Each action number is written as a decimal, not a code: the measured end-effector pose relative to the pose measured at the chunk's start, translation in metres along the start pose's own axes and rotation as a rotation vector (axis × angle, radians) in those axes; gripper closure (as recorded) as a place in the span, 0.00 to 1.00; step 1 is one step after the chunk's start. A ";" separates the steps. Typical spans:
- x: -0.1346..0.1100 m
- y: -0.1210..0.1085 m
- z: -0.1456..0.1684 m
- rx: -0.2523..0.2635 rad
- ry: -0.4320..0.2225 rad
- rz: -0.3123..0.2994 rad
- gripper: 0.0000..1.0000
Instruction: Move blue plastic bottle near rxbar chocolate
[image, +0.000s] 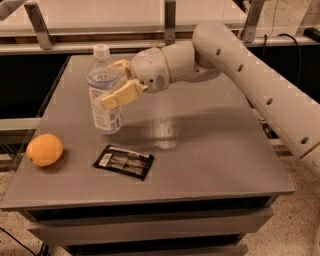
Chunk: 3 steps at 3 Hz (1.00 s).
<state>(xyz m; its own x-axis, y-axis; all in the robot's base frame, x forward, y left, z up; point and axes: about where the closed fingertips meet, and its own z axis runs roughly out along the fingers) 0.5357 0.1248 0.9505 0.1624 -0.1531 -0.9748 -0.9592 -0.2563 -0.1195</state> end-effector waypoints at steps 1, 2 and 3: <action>0.001 0.008 0.000 -0.028 0.022 0.004 1.00; 0.004 0.012 -0.002 -0.038 0.044 0.019 1.00; 0.005 0.014 -0.005 -0.045 0.054 0.037 1.00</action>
Offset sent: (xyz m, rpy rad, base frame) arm -0.0102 -0.0159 -0.0085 -0.0847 0.0250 0.0223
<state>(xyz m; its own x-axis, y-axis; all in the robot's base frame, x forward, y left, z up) 0.5238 0.1158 0.9444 0.1407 -0.2142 -0.9666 -0.9534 -0.2923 -0.0740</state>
